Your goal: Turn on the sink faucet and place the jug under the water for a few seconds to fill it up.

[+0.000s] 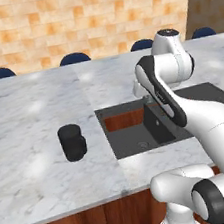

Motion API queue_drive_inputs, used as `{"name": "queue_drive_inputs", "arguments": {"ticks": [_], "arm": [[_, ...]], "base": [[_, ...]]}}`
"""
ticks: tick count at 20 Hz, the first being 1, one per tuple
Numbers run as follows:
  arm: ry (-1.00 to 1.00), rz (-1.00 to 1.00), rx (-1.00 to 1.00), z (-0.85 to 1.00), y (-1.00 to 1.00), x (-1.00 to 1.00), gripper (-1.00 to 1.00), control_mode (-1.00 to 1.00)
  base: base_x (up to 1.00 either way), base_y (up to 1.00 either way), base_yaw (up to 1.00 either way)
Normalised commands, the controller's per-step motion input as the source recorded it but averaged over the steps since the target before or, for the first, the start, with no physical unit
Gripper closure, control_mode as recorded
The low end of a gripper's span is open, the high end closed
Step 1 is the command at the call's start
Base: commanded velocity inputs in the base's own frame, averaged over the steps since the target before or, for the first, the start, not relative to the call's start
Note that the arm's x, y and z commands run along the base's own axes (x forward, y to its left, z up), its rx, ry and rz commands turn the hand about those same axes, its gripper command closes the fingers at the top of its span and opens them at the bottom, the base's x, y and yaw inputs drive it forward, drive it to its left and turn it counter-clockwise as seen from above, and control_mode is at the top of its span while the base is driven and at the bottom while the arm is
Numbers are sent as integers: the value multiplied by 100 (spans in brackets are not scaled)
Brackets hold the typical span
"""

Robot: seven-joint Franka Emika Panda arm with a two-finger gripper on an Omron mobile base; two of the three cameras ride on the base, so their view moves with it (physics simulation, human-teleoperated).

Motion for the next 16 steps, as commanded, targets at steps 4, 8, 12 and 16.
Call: {"name": "queue_drive_inputs", "arguments": {"ticks": [4, 8, 12, 16], "arm": [[0, 0, 0, 0, 0, 0, -100, 100], [0, 0, 0, 0, 0, 0, -100, 100], [0, 0, 0, 0, 0, 0, -100, 100], [0, 0, 0, 0, 0, 0, -100, 100]], "base": [[0, -71, -4], [4, -39, -1], [22, -4, 0], [11, -2, 2]]}}
